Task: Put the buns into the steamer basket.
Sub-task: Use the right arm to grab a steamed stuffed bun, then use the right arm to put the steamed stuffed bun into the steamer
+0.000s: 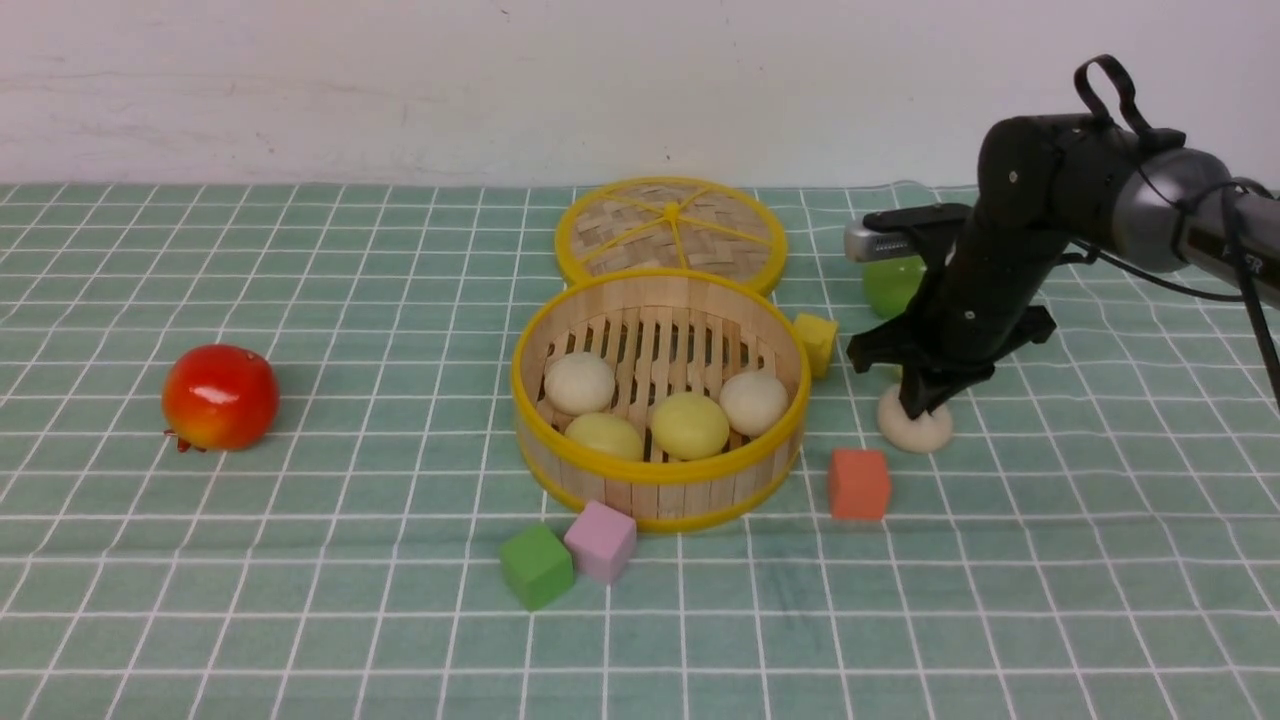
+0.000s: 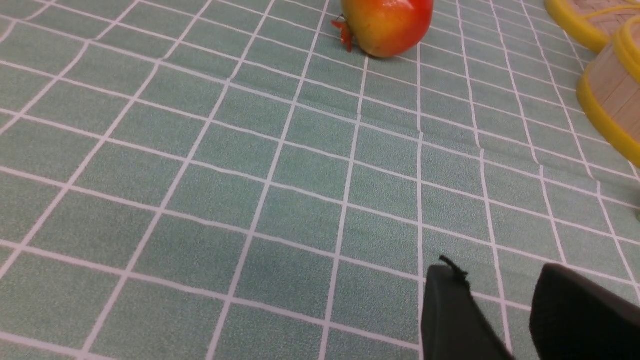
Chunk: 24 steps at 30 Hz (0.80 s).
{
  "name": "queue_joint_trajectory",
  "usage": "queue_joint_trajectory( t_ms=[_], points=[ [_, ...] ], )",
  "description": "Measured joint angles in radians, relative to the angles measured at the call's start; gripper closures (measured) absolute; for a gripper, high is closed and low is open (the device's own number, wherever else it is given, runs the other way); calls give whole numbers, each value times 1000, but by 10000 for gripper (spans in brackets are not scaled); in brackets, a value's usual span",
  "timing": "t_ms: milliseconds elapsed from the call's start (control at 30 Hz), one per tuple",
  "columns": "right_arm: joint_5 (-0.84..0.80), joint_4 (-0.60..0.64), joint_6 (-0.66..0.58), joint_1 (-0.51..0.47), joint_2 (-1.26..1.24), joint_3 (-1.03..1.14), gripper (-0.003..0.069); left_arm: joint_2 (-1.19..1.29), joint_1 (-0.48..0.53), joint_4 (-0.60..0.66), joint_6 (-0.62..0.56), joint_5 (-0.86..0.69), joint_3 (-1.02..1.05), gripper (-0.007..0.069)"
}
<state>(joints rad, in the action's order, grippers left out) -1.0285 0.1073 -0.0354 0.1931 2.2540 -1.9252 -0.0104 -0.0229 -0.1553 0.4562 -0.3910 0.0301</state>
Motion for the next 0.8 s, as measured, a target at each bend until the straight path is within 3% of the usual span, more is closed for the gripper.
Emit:
queue_joint_trajectory(
  t_ms=[200,433,667,800],
  points=[
    [-20,24,0,8,-23,-35,656,0,0,0,0,0,0,386],
    [-27,131,0,90,-61,-183,656,0,0,0,0,0,0,386],
    [138,243,-60,247,-26,-214,656,0,0,0,0,0,0,386],
    [183,249,-64,278,23,-214,656,0,0,0,0,0,0,386]
  ],
)
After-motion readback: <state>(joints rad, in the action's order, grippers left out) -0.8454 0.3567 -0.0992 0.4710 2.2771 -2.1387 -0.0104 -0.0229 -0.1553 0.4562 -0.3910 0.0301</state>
